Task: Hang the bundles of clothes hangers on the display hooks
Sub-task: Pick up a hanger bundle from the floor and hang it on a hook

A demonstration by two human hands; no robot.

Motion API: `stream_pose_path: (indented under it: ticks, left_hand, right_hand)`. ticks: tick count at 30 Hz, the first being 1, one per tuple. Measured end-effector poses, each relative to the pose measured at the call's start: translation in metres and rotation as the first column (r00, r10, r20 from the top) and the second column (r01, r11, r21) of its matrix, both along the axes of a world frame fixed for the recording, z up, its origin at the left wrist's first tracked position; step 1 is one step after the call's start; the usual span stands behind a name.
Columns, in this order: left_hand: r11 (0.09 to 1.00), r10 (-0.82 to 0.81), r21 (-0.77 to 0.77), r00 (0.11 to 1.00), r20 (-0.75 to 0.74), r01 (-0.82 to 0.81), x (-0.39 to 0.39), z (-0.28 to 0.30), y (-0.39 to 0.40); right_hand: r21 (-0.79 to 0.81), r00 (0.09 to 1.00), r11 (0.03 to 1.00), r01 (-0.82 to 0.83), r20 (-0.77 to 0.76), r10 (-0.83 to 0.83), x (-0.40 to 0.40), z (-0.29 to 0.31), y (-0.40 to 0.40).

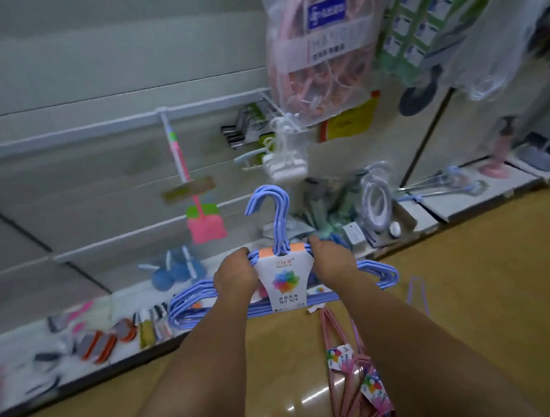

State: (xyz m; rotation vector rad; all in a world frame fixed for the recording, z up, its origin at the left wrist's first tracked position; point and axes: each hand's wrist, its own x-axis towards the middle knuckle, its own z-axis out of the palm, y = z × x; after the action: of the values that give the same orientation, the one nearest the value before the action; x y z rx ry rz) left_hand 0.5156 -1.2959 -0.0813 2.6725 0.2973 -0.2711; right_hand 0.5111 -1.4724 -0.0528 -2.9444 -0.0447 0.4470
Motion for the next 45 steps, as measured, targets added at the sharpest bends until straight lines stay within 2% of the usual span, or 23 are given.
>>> stream_pose_path:
  ticks: [5, 11, 16, 23, 28, 33, 38, 45]
  left_hand:
    - [0.979, 0.203, -0.007, 0.979, 0.005, -0.203, -0.047, -0.004, 0.086]
    - [0.910, 0.414, -0.031, 0.910, 0.012, -0.413, -0.121, 0.003, 0.195]
    - [0.829, 0.560, -0.019, 0.827, 0.045, -0.560, -0.191, 0.009, 0.287]
    - [0.692, 0.722, -0.042, 0.689, 0.068, -0.721, -0.301, 0.010, 0.406]
    - [0.538, 0.843, -0.039, 0.536, 0.053, -0.842, -0.368, 0.009, 0.468]
    - [0.426, 0.904, -0.039, 0.425, 0.043, -0.904, -0.411, 0.006, 0.520]
    - [0.347, 0.937, -0.036, 0.346, 0.041, -0.937, -0.433, 0.002, 0.580]
    - [0.281, 0.958, 0.001, 0.280, 0.057, -0.960, -0.426, 0.016, 0.676]
  right_hand:
    - [-0.011, 0.981, 0.981, -0.193, -0.007, 0.192, -0.012, -0.001, 0.086]
    - [-0.059, 0.896, 0.896, -0.441, 0.021, 0.443, -0.047, 0.006, 0.206]
    - [-0.057, 0.827, 0.827, -0.560, 0.029, 0.562, -0.094, 0.015, 0.311]
    - [-0.062, 0.668, 0.670, -0.740, 0.045, 0.742, -0.171, 0.023, 0.453]
    - [-0.053, 0.542, 0.543, -0.838, 0.043, 0.839, -0.221, 0.021, 0.534]
    - [-0.059, 0.432, 0.436, -0.898, 0.079, 0.899, -0.249, 0.007, 0.608]
    - [-0.078, 0.325, 0.333, -0.940, 0.098, 0.941, -0.262, 0.001, 0.682]
    - [-0.093, 0.264, 0.277, -0.956, 0.127, 0.956, -0.250, 0.005, 0.796]
